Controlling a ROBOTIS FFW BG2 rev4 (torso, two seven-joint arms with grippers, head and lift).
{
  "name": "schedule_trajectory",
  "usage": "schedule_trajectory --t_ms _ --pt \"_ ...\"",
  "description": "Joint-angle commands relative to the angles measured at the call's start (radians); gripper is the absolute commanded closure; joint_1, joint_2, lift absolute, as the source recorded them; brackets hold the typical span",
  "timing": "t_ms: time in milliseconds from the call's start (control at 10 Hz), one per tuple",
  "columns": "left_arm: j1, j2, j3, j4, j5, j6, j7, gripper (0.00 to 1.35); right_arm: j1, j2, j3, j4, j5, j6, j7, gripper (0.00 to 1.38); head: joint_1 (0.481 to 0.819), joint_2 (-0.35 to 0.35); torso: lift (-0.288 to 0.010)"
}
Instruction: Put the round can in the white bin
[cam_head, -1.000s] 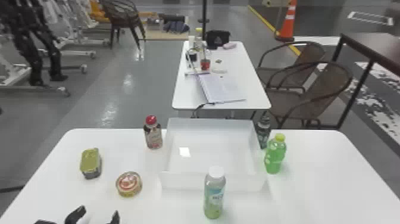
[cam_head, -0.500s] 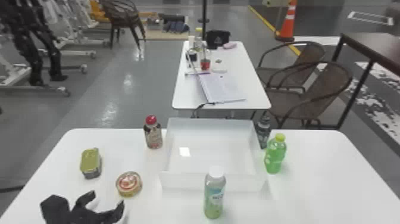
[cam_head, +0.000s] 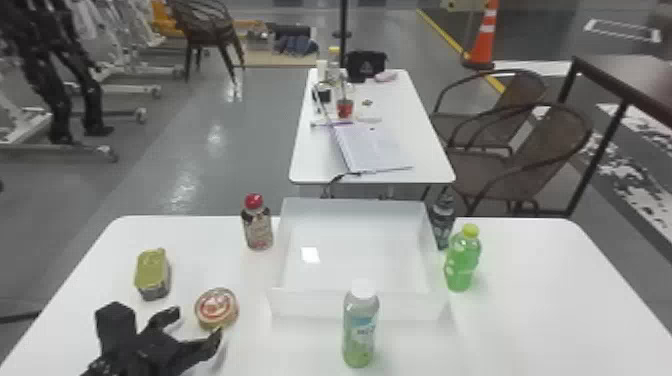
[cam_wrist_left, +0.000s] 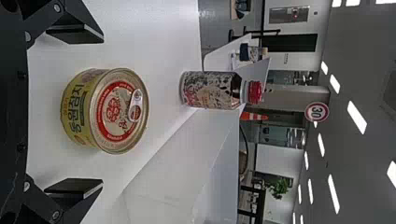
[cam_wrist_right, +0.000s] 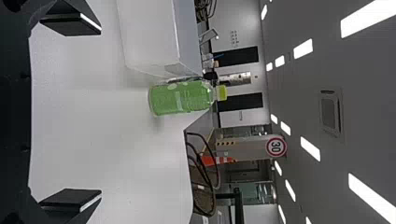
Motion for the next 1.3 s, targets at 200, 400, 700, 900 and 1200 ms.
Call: schedule_trajectory --t_ms 200,400,700,900,1200 --pt "-0.065 0.024 -0.004 0.057 -0.022 0.002 -0.016 0.20 -0.001 0.001 0.003 0.003 -0.007 0.000 0.000 0.07 0.549 0.000 -0.100" --pt "-0.113 0.035 -0.021 0.116 -0.022 -0.009 -0.050 0.21 -0.002 -0.001 0.003 0.004 -0.007 0.000 0.000 0.07 0.549 0.000 -0.100" --pt "-0.145 0.041 -0.055 0.162 -0.031 0.021 -0.070 0.34 -0.004 0.001 0.005 0.007 -0.010 0.001 0.000 0.07 0.549 0.000 -0.100" --pt "-0.148 0.041 -0.070 0.162 -0.048 0.053 -0.073 0.72 -0.004 0.002 0.005 0.009 -0.013 0.000 0.000 0.07 0.549 0.000 -0.100" --pt "-0.125 0.032 -0.064 0.065 -0.095 0.091 -0.059 0.79 -0.004 0.002 0.005 0.009 -0.015 0.000 0.000 0.07 0.549 0.000 -0.100"
